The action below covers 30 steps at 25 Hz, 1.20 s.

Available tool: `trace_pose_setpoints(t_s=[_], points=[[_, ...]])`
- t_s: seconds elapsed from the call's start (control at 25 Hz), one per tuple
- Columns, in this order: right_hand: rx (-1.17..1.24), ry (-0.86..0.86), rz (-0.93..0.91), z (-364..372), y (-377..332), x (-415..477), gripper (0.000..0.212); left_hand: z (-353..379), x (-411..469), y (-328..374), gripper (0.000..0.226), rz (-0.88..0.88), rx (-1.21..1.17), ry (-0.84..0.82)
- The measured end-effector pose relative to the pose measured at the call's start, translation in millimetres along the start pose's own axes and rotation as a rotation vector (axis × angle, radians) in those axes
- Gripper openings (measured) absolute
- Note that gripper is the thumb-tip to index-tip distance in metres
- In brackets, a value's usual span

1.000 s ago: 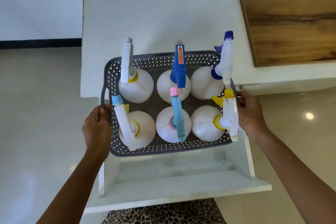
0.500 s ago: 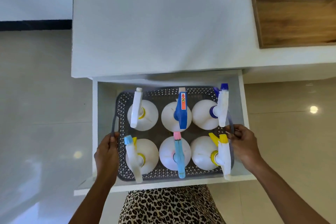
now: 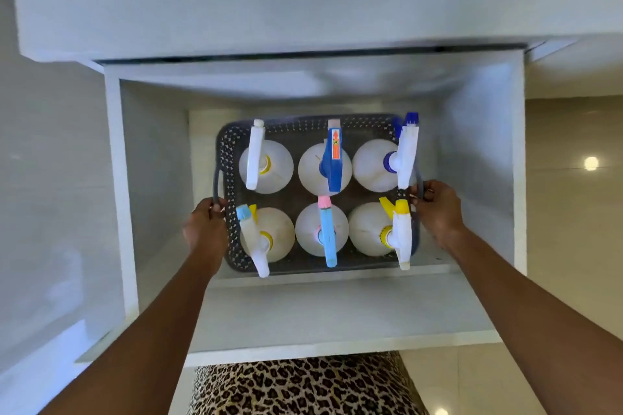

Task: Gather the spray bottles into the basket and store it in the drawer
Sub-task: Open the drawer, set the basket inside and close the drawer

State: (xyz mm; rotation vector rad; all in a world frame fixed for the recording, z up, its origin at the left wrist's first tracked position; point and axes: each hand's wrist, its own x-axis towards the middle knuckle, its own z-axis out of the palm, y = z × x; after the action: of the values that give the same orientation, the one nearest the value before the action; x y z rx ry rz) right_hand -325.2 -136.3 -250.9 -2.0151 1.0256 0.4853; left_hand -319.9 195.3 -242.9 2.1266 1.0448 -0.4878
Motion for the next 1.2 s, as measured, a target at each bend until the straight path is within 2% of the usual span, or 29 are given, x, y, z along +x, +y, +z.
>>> trace_pose_setpoints(t_s=[0.6, 0.88, 0.96, 1.12, 1.2], points=[[-0.070, 0.076, 0.033, 29, 3, 17, 0.019, 8, 31, -9, 0.029, -0.041, 0.014, -0.128], [0.014, 0.112, -0.007, 16, -2, -60, 0.041, -27, -32, -19, 0.032, -0.240, 0.079, -0.078], [-0.031, 0.094, -0.137, 14, -1, -96, 0.042, -38, -67, -23, 0.028, -0.133, 0.055, -0.097], [-0.251, 0.101, -0.551, 17, 12, -166, 0.042, -51, -137, -35, 0.023, 0.293, 0.050, -0.055], [-0.378, 0.145, -0.696, 21, 25, -194, 0.044, -52, -162, -46, 0.027, 0.483, 0.102, -0.043]])
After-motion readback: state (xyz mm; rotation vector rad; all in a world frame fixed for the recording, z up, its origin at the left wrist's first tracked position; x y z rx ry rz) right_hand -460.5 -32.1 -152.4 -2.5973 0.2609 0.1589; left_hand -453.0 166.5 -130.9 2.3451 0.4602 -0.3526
